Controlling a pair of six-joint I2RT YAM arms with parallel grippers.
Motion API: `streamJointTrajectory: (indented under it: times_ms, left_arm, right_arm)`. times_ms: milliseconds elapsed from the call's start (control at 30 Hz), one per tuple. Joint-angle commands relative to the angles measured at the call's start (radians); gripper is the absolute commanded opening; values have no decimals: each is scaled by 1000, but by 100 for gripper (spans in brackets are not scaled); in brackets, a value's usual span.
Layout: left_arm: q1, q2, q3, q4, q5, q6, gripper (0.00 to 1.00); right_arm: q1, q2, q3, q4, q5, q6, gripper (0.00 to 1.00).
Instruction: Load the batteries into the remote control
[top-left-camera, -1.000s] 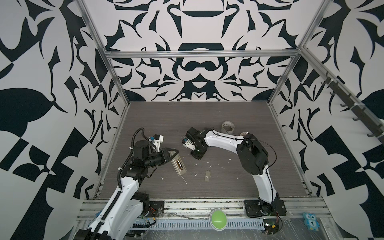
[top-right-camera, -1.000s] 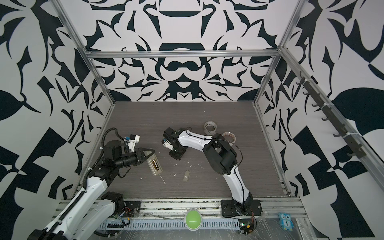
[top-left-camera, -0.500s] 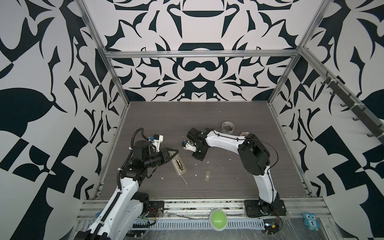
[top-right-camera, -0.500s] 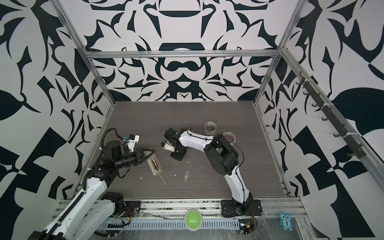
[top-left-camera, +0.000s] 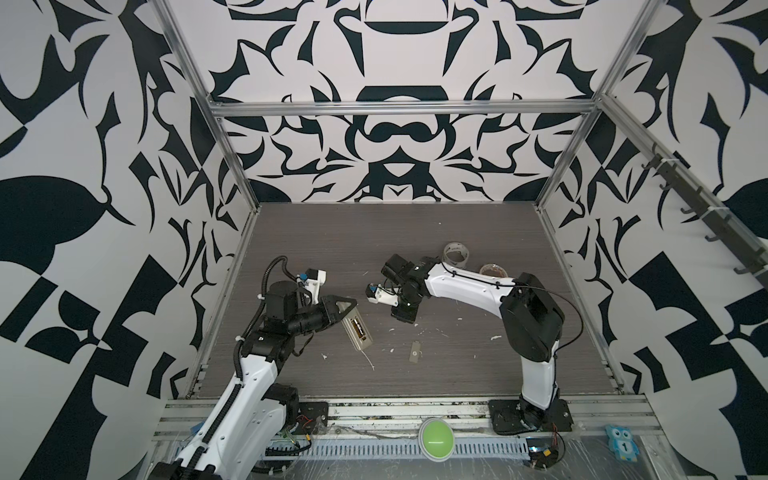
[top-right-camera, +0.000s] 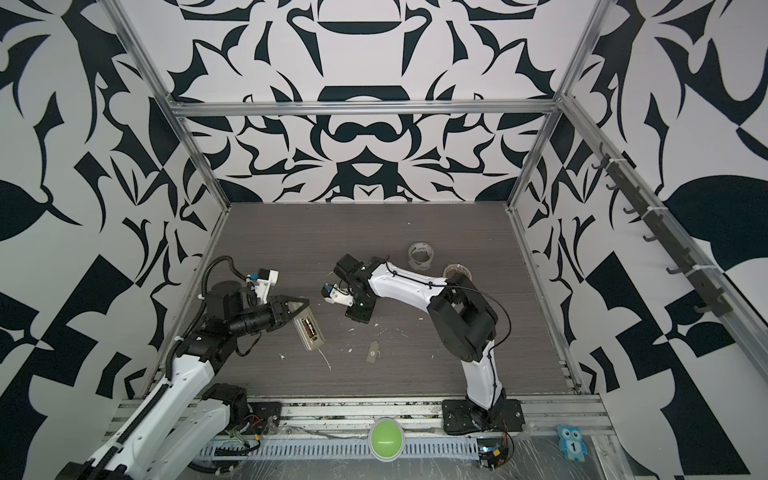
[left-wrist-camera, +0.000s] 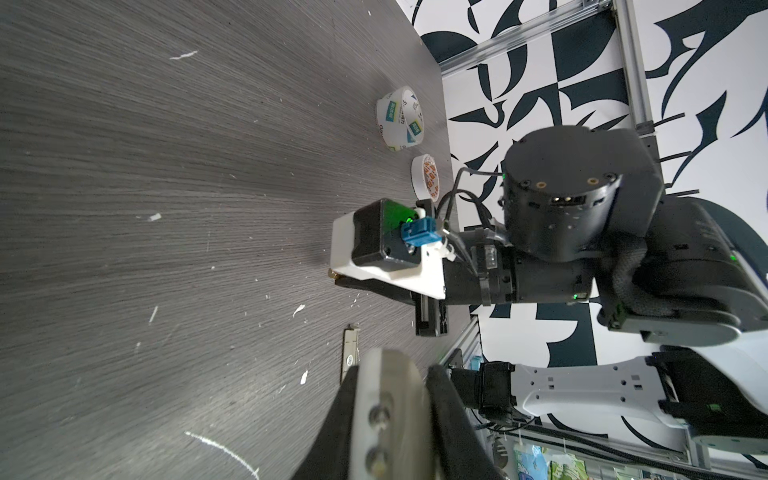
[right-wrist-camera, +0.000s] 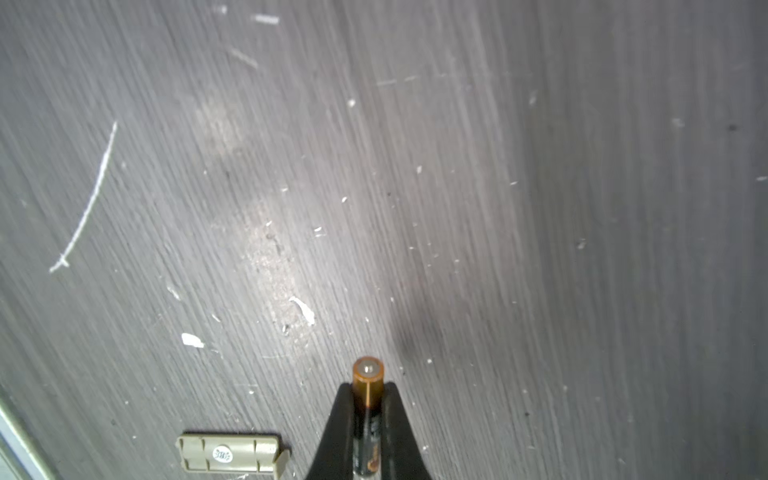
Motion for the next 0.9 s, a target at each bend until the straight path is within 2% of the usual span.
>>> streamJointTrajectory:
  times_ms: [0,333,867]
  left_arm:
    - [5,-5,15,5,5,10,0]
    - [10,-2,26,3,20,17,0]
    - [13,-13,31,5,20,24,0]
  right_arm:
    - [21,-36,-32,4,-22,-67,3]
    - [69,-51,-95,23,64,-180,3]
    - [109,4,-104,47,107,-170,15]
